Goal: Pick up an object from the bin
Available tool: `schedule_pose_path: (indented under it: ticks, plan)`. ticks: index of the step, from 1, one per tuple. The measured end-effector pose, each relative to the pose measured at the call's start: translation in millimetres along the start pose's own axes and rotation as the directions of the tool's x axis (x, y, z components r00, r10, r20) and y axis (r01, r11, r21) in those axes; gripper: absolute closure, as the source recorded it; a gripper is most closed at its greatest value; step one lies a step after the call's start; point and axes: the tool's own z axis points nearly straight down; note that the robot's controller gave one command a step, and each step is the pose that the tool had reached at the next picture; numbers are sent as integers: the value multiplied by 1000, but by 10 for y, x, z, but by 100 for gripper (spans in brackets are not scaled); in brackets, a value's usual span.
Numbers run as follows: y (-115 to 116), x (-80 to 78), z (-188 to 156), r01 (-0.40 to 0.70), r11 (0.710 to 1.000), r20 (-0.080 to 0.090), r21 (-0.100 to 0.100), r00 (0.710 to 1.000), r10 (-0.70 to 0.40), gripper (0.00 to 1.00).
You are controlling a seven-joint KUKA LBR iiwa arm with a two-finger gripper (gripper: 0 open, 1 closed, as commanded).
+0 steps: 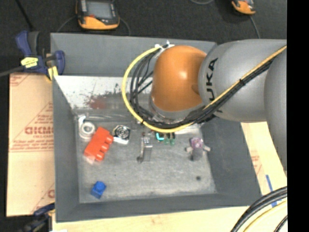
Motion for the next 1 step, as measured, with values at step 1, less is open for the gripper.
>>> schedule_pose_path:
  ticks: [1]
  plan:
    - [572, -697, 1013, 66, 998, 6, 0, 998, -66, 0]
